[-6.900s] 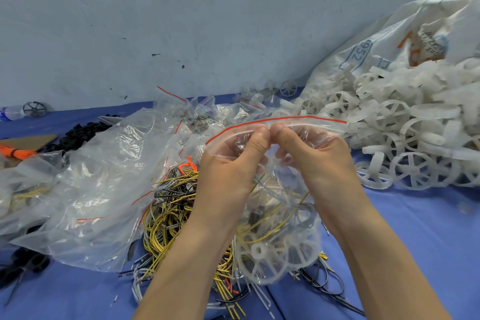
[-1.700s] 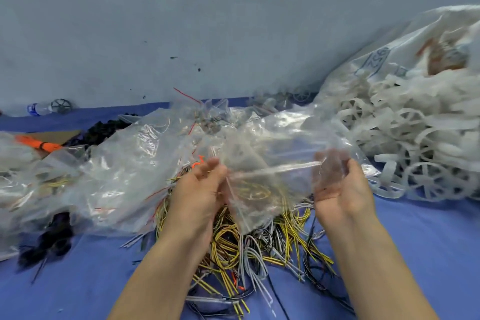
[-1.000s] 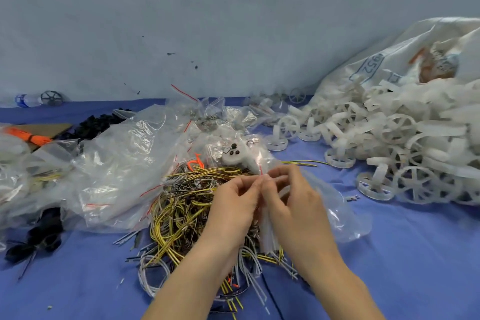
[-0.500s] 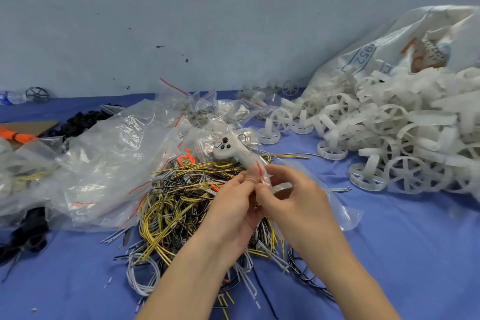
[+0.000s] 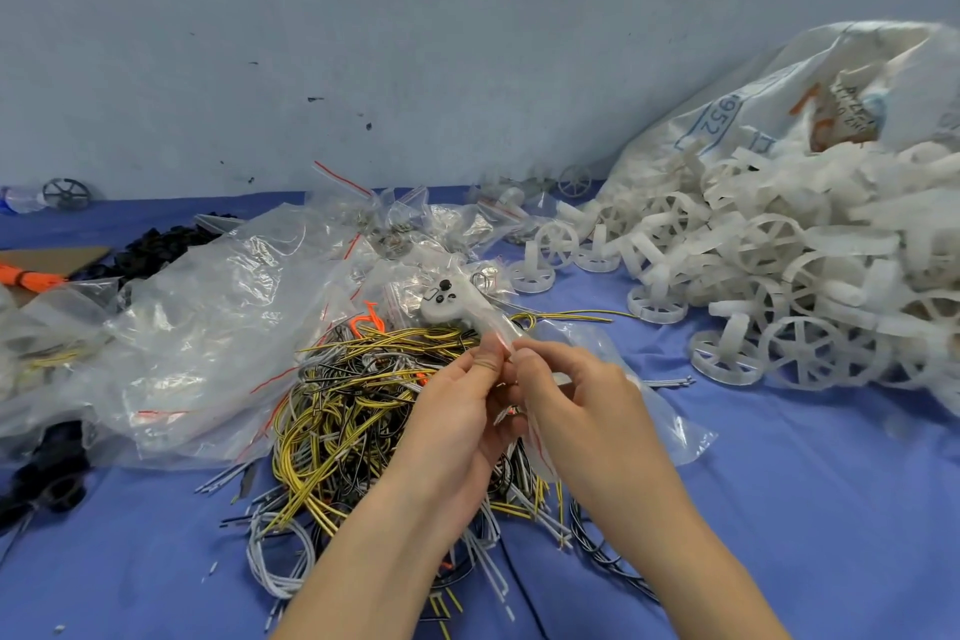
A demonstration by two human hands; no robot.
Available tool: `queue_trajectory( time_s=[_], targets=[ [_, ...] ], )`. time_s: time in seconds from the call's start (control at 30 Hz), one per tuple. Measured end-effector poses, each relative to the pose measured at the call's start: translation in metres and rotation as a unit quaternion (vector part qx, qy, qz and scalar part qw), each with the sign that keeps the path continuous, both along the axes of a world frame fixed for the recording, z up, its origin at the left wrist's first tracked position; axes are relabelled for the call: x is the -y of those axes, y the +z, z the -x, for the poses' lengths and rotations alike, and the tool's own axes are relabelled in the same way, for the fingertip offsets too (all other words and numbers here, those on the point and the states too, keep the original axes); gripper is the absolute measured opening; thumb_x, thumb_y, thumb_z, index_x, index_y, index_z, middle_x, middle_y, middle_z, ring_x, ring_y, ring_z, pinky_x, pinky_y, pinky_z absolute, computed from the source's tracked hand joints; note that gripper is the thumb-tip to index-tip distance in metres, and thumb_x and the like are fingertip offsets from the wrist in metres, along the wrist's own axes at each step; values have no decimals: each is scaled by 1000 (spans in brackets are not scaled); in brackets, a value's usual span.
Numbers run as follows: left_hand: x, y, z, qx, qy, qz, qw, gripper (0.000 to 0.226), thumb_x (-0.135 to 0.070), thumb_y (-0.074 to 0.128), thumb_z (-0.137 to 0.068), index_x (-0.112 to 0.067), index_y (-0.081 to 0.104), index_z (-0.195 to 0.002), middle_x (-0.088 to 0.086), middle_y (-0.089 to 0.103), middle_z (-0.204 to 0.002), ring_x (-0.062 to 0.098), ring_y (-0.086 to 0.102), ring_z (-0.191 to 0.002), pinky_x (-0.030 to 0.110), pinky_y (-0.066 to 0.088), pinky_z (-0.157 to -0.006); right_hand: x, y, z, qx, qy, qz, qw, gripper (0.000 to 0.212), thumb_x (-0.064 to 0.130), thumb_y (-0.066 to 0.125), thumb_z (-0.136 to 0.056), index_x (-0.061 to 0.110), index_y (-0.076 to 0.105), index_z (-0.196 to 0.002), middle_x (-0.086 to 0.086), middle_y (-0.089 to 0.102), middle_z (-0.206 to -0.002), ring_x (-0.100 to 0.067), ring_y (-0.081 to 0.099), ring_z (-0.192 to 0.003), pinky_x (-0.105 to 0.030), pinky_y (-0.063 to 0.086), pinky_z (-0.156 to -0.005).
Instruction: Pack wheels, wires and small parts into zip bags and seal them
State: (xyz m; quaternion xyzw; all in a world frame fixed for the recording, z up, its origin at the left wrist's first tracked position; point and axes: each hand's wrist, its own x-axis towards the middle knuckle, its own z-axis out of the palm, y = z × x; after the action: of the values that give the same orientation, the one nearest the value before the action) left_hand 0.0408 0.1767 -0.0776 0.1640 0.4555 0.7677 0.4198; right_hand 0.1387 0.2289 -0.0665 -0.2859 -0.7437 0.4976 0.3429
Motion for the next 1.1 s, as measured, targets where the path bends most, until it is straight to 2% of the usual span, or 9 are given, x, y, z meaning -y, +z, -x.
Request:
queue_trajectory(
  time_s=[0.07,0.13,0.2,0.3,0.4,0.63,0.77,0.87,1.1],
  targets=[
    [0,0,0,-15,9,3,1000,40,-34,52,-97,1,63,-114,17,58,-105,31,52,-96,34,45,-69,0,0,0,0,2,-4,1000,16,40,56,-96,51,67,-99,9,71,-93,-5,68,-82,-37,56,-80],
    [1,0,-1,-43,12,2,999,32,-34,51,-99,-7,68,-97,15,64,-93,27,61,-86,33,50,-66,-1,0,-1,2,3,0,1000,17,39,57,-96,43,71,-102,9,72,-95,-7,69,-82,-39,57,-80],
    [2,0,-4,-80,15,-4,997,31,-37,52,-97,-10,66,-90,10,67,-82,21,67,-78,33,53,-64,-2,1,-2,4,12,10,1000,18,39,59,-96,38,73,-106,8,73,-96,-9,69,-82,-42,57,-81],
    [4,2,-7,-116,19,-6,993,40,-43,58,-87,-6,64,-100,15,71,-89,22,69,-81,32,56,-65,-3,4,-3,-1,21,26,999,21,39,61,-94,35,74,-110,7,74,-99,-11,70,-89,-45,57,-84],
    [5,3,-8,-111,23,-14,993,42,-41,59,-86,-4,64,-106,23,70,-100,25,67,-84,31,55,-65,-3,6,-4,-12,21,34,999,21,40,63,-93,34,74,-109,8,74,-98,-10,71,-89,-43,57,-85],
    [5,6,-8,-103,19,-24,994,50,-50,64,-79,-6,62,-104,18,72,-96,25,69,-87,36,52,-74,-1,8,-5,-21,16,39,999,16,42,66,-91,35,76,-102,9,75,-92,-8,71,-77,-40,59,-80],
    [5,6,-9,-90,14,-36,995,36,-44,58,-89,-10,63,-101,14,73,-92,24,72,-85,33,51,-70,-1,11,-6,-32,16,40,999,12,41,68,-89,35,76,-96,12,75,-86,-7,71,-72,-31,58,-74],
    [4,6,-10,-83,18,-36,996,24,-37,53,-96,-16,66,-93,9,73,-88,21,72,-82,30,51,-66,0,12,-7,-36,17,46,998,13,41,69,-88,33,76,-96,11,76,-85,-9,71,-70,-32,58,-73],
    [4,5,-10,-86,16,-24,996,26,-33,49,-100,-13,66,-99,13,74,-94,25,72,-87,30,52,-66,1,12,-7,-34,10,51,998,11,35,70,-89,33,76,-97,8,75,-86,-9,71,-70,-32,57,-72]
  ],
)
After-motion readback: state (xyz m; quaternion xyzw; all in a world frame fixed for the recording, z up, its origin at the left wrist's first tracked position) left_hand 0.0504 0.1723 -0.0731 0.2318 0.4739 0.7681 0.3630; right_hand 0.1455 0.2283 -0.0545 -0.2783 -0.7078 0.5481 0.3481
